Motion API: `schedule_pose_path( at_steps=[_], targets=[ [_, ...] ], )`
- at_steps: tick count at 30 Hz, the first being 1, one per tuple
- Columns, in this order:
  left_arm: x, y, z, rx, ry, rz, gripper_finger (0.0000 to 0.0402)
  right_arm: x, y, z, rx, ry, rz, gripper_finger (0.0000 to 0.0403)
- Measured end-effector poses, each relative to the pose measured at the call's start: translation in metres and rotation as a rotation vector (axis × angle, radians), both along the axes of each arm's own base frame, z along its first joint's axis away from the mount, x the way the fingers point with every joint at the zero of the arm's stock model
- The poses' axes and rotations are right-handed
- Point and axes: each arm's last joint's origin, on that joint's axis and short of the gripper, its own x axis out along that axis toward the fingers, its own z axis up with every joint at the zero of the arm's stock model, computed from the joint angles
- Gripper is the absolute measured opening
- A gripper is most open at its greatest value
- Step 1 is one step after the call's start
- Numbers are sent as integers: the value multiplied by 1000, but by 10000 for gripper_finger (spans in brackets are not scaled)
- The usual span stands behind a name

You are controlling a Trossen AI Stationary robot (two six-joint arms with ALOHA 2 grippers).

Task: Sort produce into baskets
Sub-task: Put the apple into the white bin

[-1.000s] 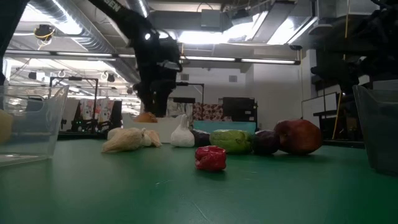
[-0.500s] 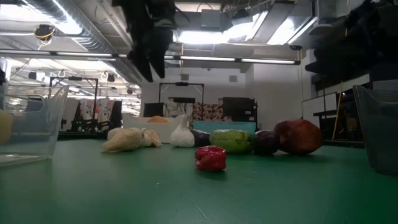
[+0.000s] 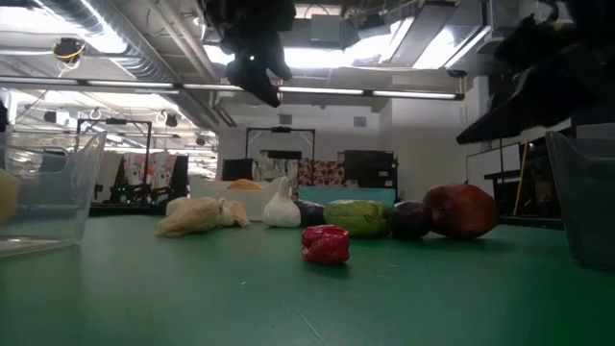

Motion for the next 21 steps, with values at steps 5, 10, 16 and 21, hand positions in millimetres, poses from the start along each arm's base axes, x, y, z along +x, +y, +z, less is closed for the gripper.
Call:
schedule_pose_path(
  at_steps=[5, 10, 16, 21],
  targets=[
    [-1, -11, -11, 8, 15, -26, 379, 15, 5, -8, -20, 90, 12, 321],
    [-4, -13, -24, -1, 52, 0, 379, 28, 11, -18, -20, 172, 43, 321],
    [-8, -13, -36, -8, 89, 10, 379, 36, 13, -34, -49, 265, 40, 321],
    [-8, -13, -38, -15, 87, 20, 379, 39, 9, -45, -60, 327, 22, 321]
  ],
)
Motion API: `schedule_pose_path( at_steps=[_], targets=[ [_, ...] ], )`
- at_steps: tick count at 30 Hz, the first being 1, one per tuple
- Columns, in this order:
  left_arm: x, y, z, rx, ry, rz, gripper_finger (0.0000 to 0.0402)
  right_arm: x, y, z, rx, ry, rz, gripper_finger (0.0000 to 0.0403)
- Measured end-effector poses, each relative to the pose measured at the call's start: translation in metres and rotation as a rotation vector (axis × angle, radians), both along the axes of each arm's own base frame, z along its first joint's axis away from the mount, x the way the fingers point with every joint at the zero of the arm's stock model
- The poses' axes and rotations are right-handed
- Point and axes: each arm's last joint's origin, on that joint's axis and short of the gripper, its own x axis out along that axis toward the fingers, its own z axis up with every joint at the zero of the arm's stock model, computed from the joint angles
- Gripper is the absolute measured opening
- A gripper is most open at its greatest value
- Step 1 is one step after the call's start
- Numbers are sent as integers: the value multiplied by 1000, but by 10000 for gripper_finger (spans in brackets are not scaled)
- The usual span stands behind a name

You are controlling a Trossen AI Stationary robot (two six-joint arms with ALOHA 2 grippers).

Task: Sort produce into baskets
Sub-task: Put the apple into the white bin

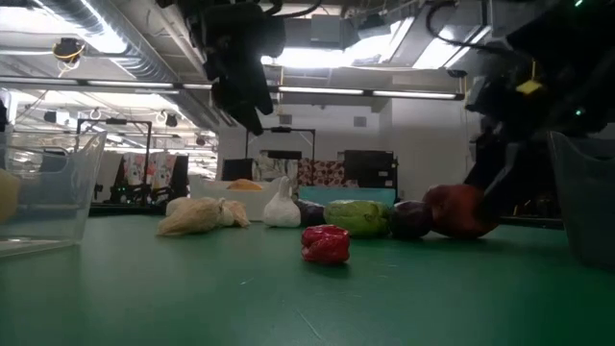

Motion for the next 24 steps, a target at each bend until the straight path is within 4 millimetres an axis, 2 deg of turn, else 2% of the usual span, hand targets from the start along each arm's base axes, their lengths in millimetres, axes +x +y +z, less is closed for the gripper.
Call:
schedule_pose_path(
  at_steps=[7, 11, 16, 24],
  targets=[
    [0, 0, 0, 1, -3, -1, 379, 8, -18, -4, 19, -3, -77, 319],
    [0, 0, 0, 0, -2, -1, 379, 13, -22, 1, 44, -20, -76, 287],
    [0, 0, 0, -8, -1, 12, 379, 22, -20, 14, 69, 2, -52, 223],
    [-8, 0, 3, 16, 36, -9, 379, 44, -18, 52, 30, -28, -37, 222]
  ],
)
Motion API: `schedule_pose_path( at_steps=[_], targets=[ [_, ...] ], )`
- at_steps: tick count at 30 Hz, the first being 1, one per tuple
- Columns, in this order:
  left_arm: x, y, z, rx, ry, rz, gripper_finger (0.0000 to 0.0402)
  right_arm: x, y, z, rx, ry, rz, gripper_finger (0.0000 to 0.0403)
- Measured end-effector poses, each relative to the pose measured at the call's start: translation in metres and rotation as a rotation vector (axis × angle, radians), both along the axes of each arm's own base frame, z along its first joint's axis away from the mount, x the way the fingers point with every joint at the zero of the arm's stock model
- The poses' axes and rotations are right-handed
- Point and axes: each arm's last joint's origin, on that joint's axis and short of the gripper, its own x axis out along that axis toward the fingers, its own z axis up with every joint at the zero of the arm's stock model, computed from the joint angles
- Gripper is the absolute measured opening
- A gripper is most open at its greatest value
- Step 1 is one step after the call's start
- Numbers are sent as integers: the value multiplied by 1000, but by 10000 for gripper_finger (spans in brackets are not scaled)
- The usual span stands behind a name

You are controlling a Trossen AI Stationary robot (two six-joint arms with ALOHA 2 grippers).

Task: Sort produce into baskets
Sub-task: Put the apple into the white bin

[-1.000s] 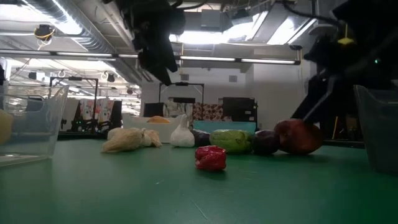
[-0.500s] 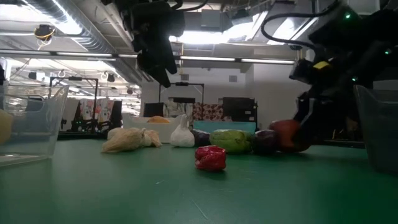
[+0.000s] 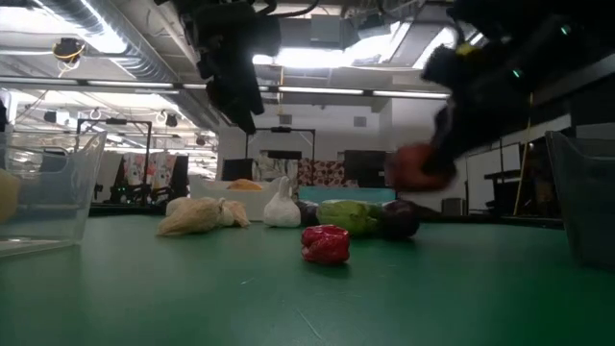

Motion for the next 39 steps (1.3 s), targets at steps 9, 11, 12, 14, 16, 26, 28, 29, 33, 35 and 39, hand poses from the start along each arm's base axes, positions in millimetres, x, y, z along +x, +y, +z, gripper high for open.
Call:
schedule_pose_path(
  at_steps=[9, 11, 12, 14, 16, 26, 28, 29, 33, 35, 39],
  targets=[
    [-10, 2, 7, 58, 26, 23, 379, 28, -40, 51, -99, -143, -105, 253],
    [-12, 2, 6, 64, 49, 26, 379, 32, -54, 55, -127, -162, -126, 246],
    [-14, 2, 5, 68, 67, 29, 379, 36, -61, 56, -134, -177, -134, 243],
    [-16, 2, 5, 76, 89, 33, 379, 43, -76, 57, -132, -207, -137, 240],
    [-18, 2, 4, 80, 113, 27, 379, 54, -90, 56, -115, -239, -137, 241],
    [-25, 1, -1, 84, 186, 26, 379, 135, -161, 54, -130, -312, -126, 264],
    [-27, 1, -4, 85, 205, 26, 379, 151, -175, 51, -143, -315, -123, 264],
    [-28, 1, -6, 84, 212, 28, 379, 158, -182, 49, -146, -310, -129, 265],
    [-33, 1, -14, 81, 261, 30, 379, 180, -208, 40, -144, -313, -156, 265],
    [-34, 2, -17, 81, 271, 31, 379, 185, -218, 36, -132, -283, -172, 266],
    [-34, 3, -18, 94, 274, 38, 379, 192, -233, 35, -89, -246, -226, 266]
  ],
)
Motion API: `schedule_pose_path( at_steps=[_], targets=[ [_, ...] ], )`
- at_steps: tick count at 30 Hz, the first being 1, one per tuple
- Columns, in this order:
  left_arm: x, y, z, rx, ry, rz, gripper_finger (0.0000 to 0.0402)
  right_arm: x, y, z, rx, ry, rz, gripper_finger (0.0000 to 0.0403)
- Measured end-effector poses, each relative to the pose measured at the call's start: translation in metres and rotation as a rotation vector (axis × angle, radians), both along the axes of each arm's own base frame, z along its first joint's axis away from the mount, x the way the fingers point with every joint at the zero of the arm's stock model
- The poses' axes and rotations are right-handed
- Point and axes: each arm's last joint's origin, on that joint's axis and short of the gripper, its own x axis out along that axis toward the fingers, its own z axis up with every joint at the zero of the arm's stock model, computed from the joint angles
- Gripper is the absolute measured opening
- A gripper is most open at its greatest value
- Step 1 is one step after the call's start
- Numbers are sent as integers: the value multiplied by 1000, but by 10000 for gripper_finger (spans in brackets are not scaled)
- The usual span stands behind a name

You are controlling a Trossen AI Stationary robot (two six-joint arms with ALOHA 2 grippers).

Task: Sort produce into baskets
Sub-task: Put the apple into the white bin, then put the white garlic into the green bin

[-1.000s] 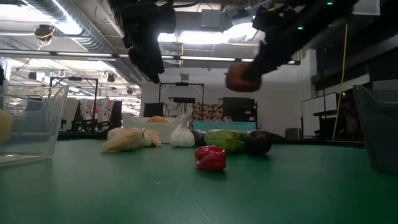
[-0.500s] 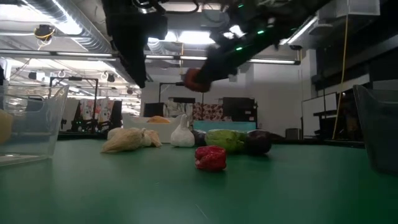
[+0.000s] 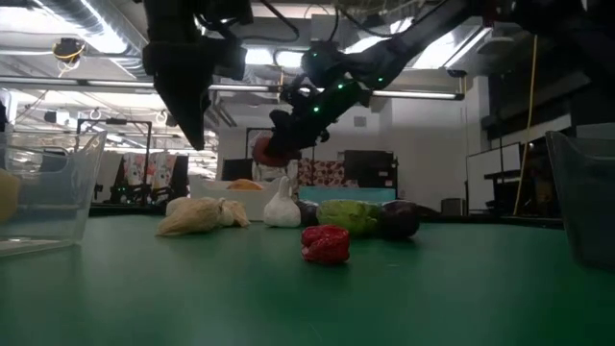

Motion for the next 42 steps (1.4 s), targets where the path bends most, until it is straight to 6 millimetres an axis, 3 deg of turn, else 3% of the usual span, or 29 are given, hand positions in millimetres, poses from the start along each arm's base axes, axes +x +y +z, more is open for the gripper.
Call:
schedule_pose_path(
  at_steps=[7, 17, 22, 28, 33, 39, 42],
  targets=[
    [0, 1, 0, 12, -4, 11, 379, 0, -6, 5, 27, 48, 30, 270],
    [1, 1, 0, 19, -6, -10, 379, 1, -6, 8, -17, 56, 48, 356],
    [-1, 1, -4, 20, 6, -15, 379, -7, -5, 8, 13, 135, 99, 371],
    [-15, 1, -32, 71, 115, -62, 379, -40, 13, 51, 15, 274, 194, 363],
    [-18, 15, -50, 144, 84, -46, 379, -78, 35, 98, 56, 310, 226, 360],
    [-15, 31, -52, 185, 53, -86, 379, -121, 72, 145, 66, 323, 280, 360],
    [-18, 36, -53, 126, 70, -149, 379, -142, 89, 163, 68, 323, 293, 360]
  ],
)
